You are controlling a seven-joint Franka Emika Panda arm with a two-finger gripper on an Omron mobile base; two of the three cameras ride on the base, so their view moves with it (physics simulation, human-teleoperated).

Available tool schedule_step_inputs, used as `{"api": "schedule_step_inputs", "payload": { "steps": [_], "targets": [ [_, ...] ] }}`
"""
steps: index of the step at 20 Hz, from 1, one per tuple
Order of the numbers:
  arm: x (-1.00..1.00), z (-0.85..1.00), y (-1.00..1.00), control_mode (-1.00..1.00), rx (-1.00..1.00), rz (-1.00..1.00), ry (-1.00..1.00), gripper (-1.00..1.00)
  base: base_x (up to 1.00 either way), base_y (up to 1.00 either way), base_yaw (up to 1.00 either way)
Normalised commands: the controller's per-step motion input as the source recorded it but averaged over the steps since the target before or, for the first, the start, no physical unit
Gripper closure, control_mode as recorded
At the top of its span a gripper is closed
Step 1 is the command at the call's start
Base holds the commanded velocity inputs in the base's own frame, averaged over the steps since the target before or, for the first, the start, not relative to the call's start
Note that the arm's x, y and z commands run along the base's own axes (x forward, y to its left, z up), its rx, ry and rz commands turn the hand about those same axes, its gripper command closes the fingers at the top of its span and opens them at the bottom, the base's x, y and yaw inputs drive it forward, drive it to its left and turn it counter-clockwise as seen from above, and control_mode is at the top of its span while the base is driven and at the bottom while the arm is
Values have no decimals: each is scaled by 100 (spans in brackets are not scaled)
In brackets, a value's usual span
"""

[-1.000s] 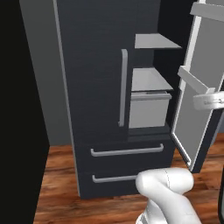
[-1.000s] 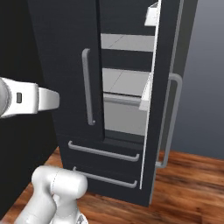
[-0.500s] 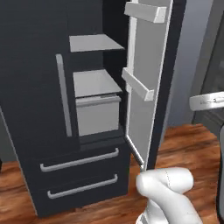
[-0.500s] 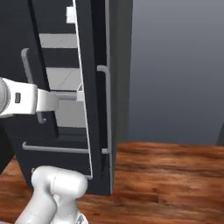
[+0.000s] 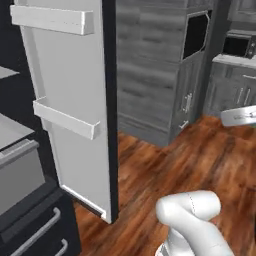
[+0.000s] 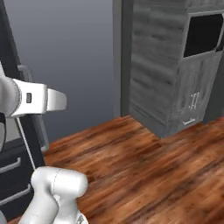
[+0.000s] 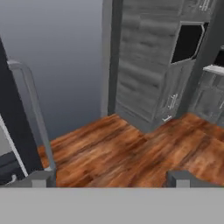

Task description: Place one of the steaks on the plate and the other in the bowl. Then place the bowl in the fridge.

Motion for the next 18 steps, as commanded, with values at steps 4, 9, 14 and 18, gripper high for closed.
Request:
{"api": "schedule_step_inputs", "payload": {
  "steps": [4, 9, 14, 18],
  "targets": [
    [0, 0, 0, 100, 0, 0, 0, -100, 2, -34, -92],
    [0, 0, 0, 100, 0, 0, 0, -100, 42, -99, -60],
    [0, 0, 0, 100, 0, 0, 0, -100, 100, -80, -7],
    [0, 0, 0, 100, 0, 0, 0, -100, 100, -39, -10]
  ]
}}
